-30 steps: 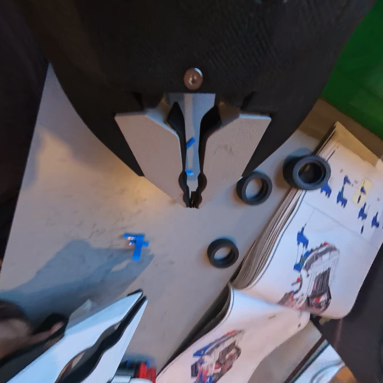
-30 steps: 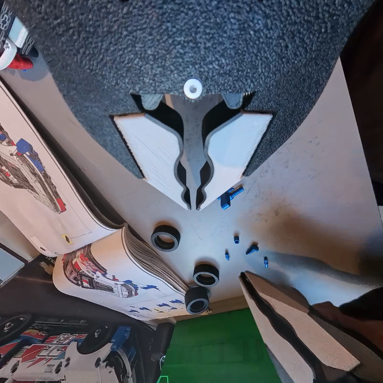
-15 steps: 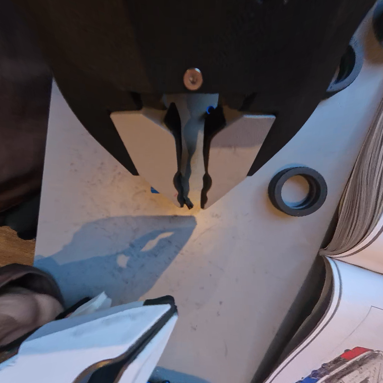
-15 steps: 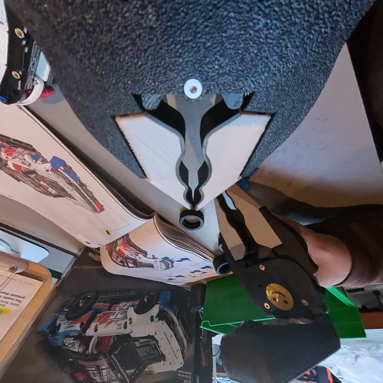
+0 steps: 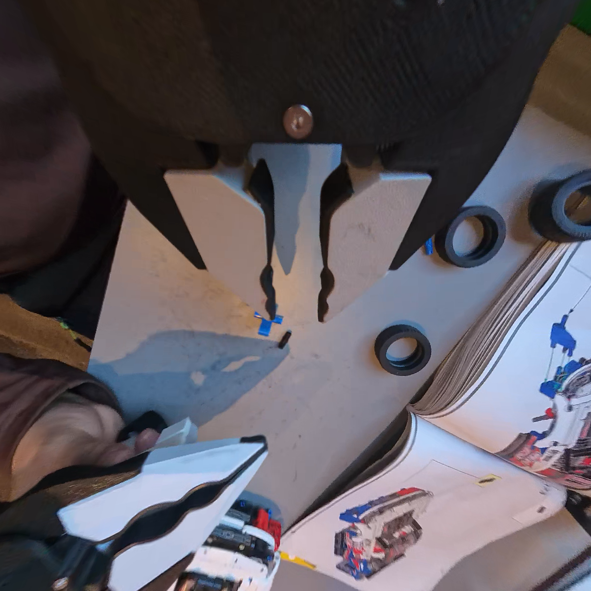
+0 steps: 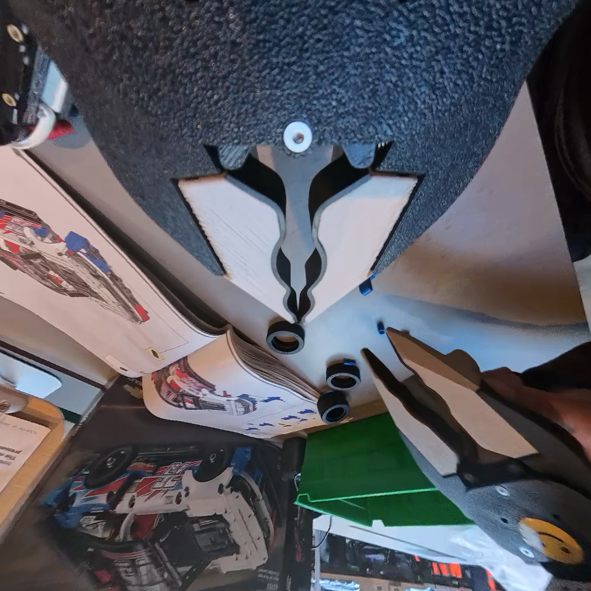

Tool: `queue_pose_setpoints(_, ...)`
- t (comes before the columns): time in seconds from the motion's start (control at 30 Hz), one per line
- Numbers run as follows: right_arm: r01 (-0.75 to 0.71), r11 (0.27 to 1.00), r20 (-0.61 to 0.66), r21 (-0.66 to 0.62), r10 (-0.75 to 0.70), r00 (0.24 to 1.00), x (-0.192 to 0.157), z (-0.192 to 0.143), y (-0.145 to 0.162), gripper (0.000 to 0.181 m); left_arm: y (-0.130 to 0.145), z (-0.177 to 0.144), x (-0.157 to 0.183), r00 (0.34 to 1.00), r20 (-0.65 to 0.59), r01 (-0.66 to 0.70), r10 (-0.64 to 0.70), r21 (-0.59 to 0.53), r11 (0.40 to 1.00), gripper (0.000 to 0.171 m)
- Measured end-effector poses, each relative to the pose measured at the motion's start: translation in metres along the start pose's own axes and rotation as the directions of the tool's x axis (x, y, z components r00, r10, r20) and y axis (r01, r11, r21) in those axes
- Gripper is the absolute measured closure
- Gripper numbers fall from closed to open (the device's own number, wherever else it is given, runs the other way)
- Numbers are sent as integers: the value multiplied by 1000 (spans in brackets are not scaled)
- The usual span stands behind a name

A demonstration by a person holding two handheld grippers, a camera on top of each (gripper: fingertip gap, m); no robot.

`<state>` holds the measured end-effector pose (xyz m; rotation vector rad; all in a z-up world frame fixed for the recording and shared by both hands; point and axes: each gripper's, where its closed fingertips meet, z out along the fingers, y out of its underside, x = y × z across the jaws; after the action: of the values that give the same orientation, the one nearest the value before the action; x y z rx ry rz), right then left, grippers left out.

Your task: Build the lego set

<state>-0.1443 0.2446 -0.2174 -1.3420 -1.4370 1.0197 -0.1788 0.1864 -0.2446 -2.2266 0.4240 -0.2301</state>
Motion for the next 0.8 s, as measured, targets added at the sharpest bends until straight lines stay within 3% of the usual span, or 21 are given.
queue_pose_setpoints(0.2,60,996,25,-63,-59,998,-10,7,9,181,1,-16,17,997,46,-62,55,161,985,143)
queue_pose_setpoints(0.37,80,993,26,-86,-78,997,-11,12,12,181,-24,-11,27,985,5,-169,173,246,955,129)
queue_pose_setpoints(0.5,54,990,23,-129,-52,998,0,20,18,180,-39,0,16,962,27,-265,271,324,908,118)
queue_pose_setpoints(0.67,68,986,-12,-152,-71,997,12,30,20,181,-75,1,1,956,-22,-252,292,448,858,105)
queue_pose_setpoints(0.8,83,982,-64,-172,-96,993,23,37,21,181,-89,7,0,932,-43,-302,361,460,835,95)
